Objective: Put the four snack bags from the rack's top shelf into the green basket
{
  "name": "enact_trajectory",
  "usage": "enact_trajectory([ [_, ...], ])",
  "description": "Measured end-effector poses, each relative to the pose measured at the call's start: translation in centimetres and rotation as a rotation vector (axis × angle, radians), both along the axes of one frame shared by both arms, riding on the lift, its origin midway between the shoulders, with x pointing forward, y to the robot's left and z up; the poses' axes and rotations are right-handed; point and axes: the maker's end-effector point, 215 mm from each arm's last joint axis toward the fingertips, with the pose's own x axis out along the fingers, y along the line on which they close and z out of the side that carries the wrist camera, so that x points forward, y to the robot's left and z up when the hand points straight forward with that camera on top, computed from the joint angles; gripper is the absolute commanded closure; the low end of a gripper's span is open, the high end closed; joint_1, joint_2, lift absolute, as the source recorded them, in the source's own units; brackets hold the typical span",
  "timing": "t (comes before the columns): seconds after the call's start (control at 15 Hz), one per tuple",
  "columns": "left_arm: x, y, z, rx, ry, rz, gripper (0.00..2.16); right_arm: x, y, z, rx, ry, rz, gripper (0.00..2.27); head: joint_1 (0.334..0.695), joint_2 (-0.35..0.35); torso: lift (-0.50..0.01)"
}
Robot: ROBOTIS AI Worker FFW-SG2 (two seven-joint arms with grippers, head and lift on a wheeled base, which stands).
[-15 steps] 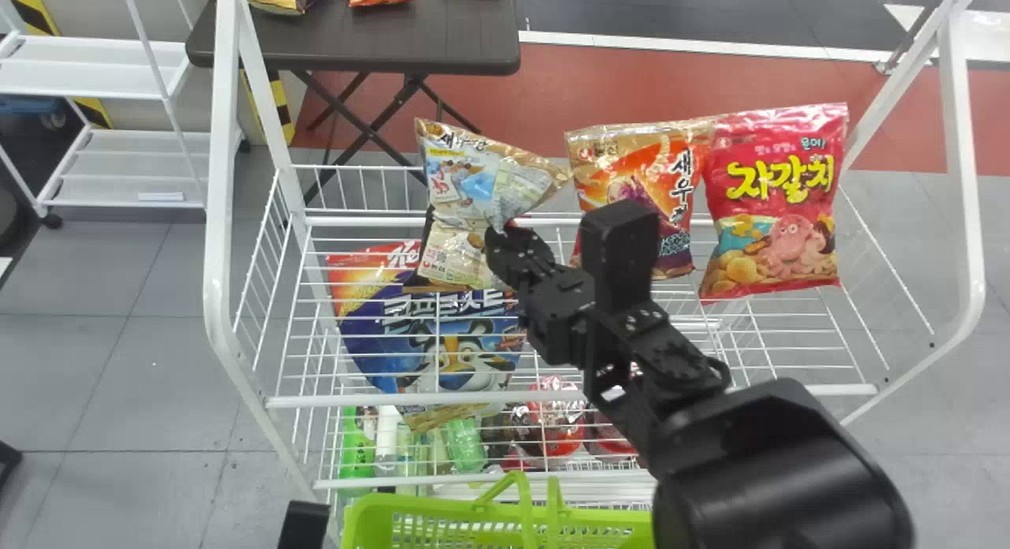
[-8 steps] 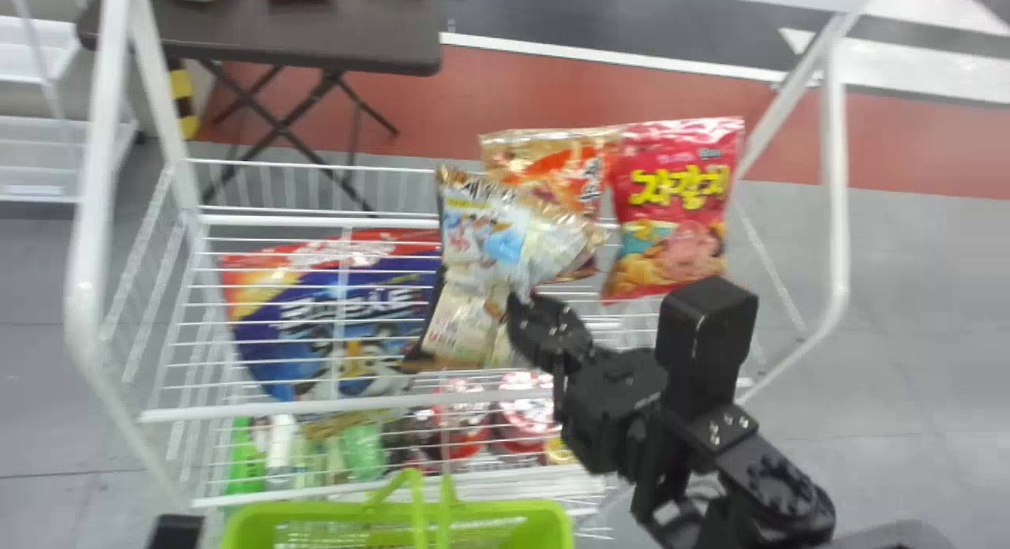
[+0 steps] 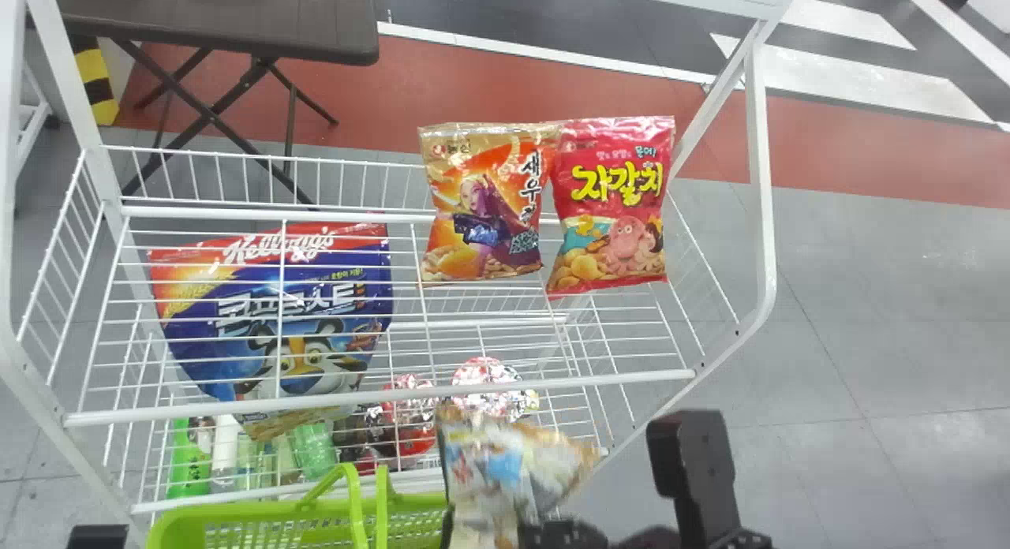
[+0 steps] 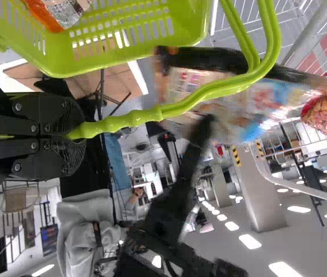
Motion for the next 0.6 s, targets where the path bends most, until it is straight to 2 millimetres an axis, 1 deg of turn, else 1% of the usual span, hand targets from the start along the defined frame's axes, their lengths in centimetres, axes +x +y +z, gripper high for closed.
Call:
enact_trajectory([
  [0.13, 0.2, -0.1, 0.1, 0.001, -0.004, 0.001, 2.14, -2.5, 1.5, -1.3, 0.058, 0.093, 0.022, 2.01, 0.695, -0.350, 0.000],
  [0.33, 0.3, -0.1, 0.1, 0.000, -0.008, 0.001, 2.14, -4.5, 4.7, -2.7, 0.125, 0.168, 0.080, 2.01, 0.695, -0.350, 0.000],
  [0.4, 0.3, -0.1, 0.2, 0.000, -0.009, 0.001, 2.14, -5.0, 5.8, -3.2, 0.132, 0.190, 0.104, 1.84, 0.695, -0.350, 0.000],
  [0.47, 0.3, -0.1, 0.2, 0.000, -0.009, 0.001, 2.14, -5.3, 6.5, -3.6, 0.134, 0.202, 0.120, 0.97, 0.695, -0.350, 0.000],
  [0.53, 0.3, -0.1, 0.2, -0.001, -0.009, 0.001, 2.14, -5.2, 7.0, -3.9, 0.136, 0.205, 0.132, 0.05, 0.695, -0.350, 0.000],
  [0.6, 0.2, -0.1, 0.3, -0.003, -0.009, 0.001, 2.14, -4.6, 7.3, -4.1, 0.139, 0.191, 0.139, 0.00, 0.695, -0.350, 0.000],
])
